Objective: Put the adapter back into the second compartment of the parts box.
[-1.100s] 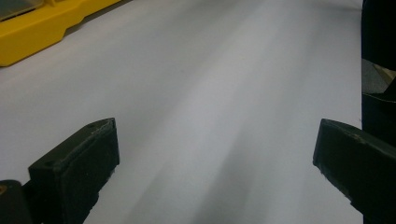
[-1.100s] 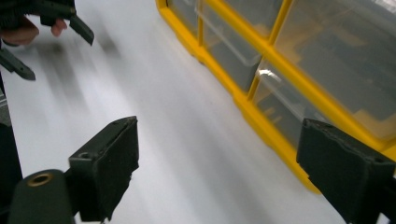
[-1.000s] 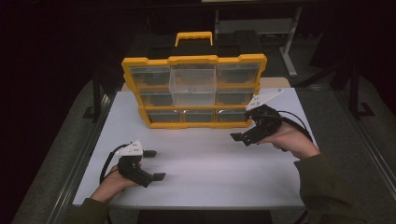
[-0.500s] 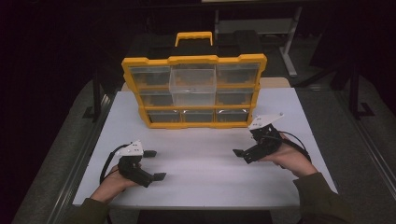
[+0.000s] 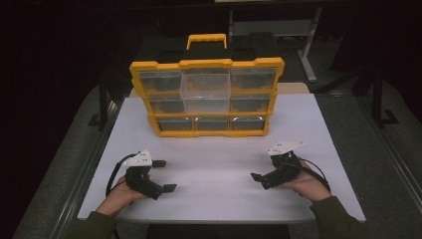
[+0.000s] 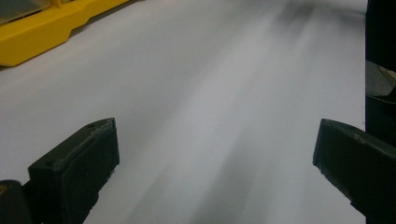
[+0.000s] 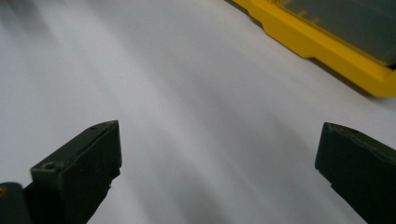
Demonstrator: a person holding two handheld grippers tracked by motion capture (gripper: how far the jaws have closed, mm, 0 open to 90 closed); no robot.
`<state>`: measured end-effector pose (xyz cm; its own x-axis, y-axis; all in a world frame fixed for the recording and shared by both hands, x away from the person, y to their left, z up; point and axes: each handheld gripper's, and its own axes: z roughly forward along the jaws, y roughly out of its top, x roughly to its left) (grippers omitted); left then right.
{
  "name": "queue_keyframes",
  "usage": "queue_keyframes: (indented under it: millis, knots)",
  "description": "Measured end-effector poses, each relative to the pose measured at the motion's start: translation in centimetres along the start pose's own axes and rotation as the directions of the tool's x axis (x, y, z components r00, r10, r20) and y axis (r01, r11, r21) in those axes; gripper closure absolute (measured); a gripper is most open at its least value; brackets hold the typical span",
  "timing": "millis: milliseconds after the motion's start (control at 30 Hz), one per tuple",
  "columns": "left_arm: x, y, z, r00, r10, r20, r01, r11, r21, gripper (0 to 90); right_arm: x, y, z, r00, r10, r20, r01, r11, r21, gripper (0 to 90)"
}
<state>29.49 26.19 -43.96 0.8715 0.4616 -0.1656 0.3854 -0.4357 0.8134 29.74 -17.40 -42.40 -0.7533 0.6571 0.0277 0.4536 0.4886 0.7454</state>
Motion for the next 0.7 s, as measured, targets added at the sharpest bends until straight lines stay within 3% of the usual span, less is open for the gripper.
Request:
queue_keyframes:
  millis: [200,500,700]
  knots:
    - [0.0,0.0,0.0,1.0000,0.000,0.000,0.000,1.0000,0.001,0.0,0.1,-1.4,-0.2,0.9997,0.021,-0.011,-0.021,1.000,-0.017,0.1]
    - [-0.1,0.0,0.0,1.0000,0.006,0.002,-0.006,1.0000,0.004,0.0,-0.3,-3.0,-0.7,0.9986,0.052,0.007,-0.052,0.997,-0.060,0.1]
    - [-0.1,0.0,0.0,1.0000,0.006,0.001,-0.006,1.0000,-0.001,0.0,-0.2,-3.9,-0.9,0.9981,0.061,0.008,-0.061,0.997,-0.056,0.1]
